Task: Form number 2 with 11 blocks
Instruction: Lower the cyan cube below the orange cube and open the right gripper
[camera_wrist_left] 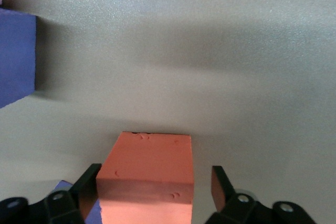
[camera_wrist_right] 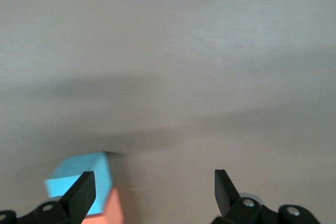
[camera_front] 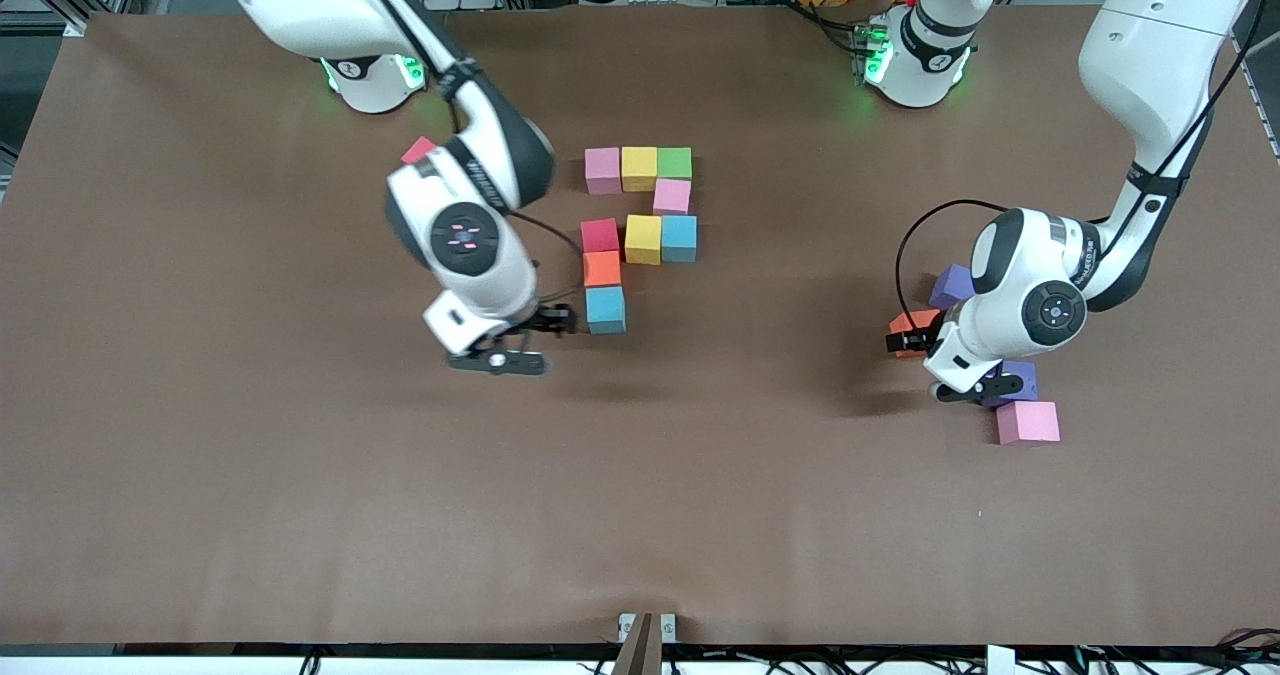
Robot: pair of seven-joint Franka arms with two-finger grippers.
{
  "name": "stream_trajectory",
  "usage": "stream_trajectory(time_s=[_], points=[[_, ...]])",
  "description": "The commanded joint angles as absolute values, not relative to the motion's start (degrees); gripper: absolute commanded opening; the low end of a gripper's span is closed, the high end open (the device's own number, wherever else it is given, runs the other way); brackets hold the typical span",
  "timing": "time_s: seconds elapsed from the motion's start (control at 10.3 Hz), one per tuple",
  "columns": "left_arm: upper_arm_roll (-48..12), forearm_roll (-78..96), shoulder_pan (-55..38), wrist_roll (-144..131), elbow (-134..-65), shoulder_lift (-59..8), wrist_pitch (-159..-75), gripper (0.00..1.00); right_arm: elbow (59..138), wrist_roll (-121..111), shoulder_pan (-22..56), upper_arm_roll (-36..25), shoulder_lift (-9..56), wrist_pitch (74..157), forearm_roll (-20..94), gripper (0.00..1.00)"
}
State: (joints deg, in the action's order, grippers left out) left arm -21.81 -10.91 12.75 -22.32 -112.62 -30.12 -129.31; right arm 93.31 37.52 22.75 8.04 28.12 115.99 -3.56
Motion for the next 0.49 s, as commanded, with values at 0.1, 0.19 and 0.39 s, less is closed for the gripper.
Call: stream_trajectory(time_s=[0.1,0.19,0.39], points=[[-22.1,-9.8,13.3,-21.4,-112.9,-29.8,-129.6,0.55,107.6,37.6,17.1,8.6,18.5,116.3,-3.5,1.0],[-22.1,-9.8,13.3,-21.4,-112.9,-29.8,-129.6,0.48,110.4,37.7,15.6,8.5,16.6,116.4,-3.5,1.0],[-22.1,-9.8,13.3,-21.4,-112.9,-29.8,-129.6,0.39,115.4,38.3,13.2,8.5,13.2,116.5,-3.5,1.0]])
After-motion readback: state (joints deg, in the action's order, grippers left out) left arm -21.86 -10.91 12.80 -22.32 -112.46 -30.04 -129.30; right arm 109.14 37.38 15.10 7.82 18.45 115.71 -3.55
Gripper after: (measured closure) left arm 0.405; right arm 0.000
